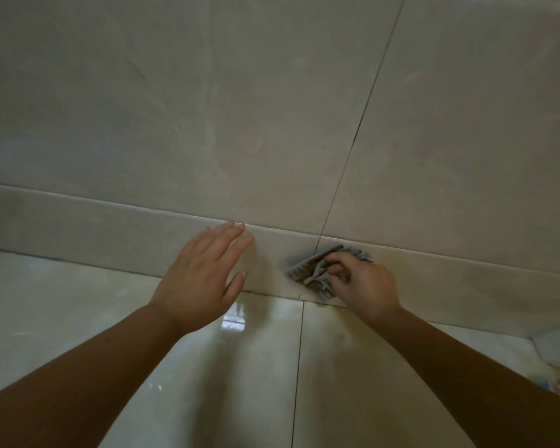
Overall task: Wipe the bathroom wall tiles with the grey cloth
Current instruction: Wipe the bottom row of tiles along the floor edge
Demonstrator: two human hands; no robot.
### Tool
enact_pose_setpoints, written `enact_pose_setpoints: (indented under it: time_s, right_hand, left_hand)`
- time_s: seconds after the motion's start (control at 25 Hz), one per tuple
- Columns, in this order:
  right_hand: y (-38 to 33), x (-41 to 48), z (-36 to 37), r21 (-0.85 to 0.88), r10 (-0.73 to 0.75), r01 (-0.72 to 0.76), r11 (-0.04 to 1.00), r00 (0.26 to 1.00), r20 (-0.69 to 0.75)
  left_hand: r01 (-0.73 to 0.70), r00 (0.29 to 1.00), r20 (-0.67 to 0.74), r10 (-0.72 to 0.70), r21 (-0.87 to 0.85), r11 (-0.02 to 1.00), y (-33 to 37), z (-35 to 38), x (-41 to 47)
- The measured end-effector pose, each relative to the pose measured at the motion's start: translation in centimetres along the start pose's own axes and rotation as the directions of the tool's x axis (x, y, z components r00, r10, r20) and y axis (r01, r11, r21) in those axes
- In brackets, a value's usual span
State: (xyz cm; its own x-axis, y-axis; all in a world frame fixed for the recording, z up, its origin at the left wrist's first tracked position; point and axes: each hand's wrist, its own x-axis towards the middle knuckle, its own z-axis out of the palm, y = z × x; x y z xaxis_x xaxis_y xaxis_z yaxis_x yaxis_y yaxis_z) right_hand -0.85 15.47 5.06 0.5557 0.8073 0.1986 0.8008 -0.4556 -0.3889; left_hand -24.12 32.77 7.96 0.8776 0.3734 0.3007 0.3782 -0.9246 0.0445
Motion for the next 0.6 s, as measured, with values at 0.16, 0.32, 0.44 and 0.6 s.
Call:
enact_pose_setpoints:
  time_s: [0.16,0.32,0.44,0.6]
  right_hand:
    - [-0.3,-0.7,0.9,-0.354,-0.154,0.166,0.921,0.986,0.063]
    - [-0.6,-1.3,2.3,-0.532,-0.173,0.200,0.823,0.980,0.100]
    - [-1.2,-0.7,2.0,-0.434,0.077,0.027,0.901,0.972,0.221]
    - [-0.9,-0.2,1.7,-0.115,0.253,-0.229,0.967,0.923,0.291]
  left_hand:
    - [0.025,1.000,-0.014,-0.026,-0.045,0.999,1.0,0.8,0.9]
    - [0.001,0.998,-0.057,-0.007,-0.109,0.994,2.3,1.4,2.1]
    - [0.005,0.996,-0.087,-0.018,-0.146,0.989,2.8,1.5,2.3]
    - [-0.009,0.994,-0.113,-0.011,-0.174,0.985,2.9,1.3,2.1]
